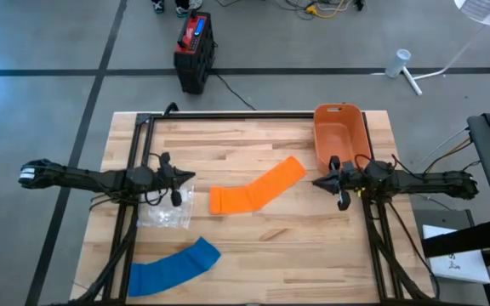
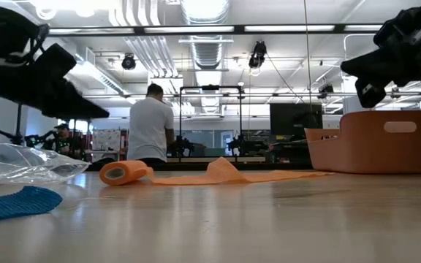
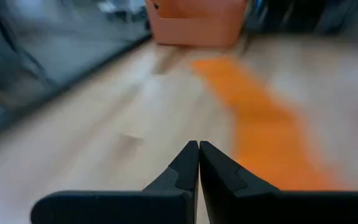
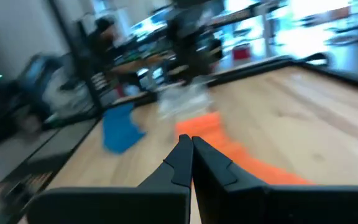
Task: Roll bandage
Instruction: Roll the orange bandage
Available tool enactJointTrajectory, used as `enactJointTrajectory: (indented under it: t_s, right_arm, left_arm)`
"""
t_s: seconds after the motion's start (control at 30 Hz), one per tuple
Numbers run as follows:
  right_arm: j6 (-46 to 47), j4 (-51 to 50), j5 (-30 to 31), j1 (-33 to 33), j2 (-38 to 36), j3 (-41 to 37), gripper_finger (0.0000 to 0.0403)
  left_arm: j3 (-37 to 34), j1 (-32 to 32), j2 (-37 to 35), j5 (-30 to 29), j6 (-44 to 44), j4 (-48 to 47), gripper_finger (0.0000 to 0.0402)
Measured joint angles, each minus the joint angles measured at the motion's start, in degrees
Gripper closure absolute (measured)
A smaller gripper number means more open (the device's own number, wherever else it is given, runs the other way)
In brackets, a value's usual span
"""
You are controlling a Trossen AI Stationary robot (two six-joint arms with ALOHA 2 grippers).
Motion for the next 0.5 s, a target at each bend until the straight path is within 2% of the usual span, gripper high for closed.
enactJointTrajectory:
  t_s: [0.07, 0.13, 0.27, 0.5]
  right_arm:
    - [2.95, 1.32, 2.69, -0.02, 0.16, 0.0, 0.0403]
    - [3.37, 3.54, 2.42, 0.02, 1.11, 0.0, 0.0403]
    - [3.31, 10.25, 2.44, 0.26, 3.6, 0.0, 0.0403]
    - [2.31, 22.03, 2.44, 0.26, 10.93, 0.0, 0.0403]
  left_arm:
    - [-0.02, -0.04, 0.24, 1.18, -12.05, 3.96, 0.0397]
    - [-0.02, -0.02, 0.64, -0.51, -18.55, 8.79, 0.0397]
    - [-0.04, 0.0, 1.43, -4.29, -19.38, 18.25, 0.0397]
    - [-0.02, -0.04, 5.95, -4.1, -16.28, 32.69, 0.0397]
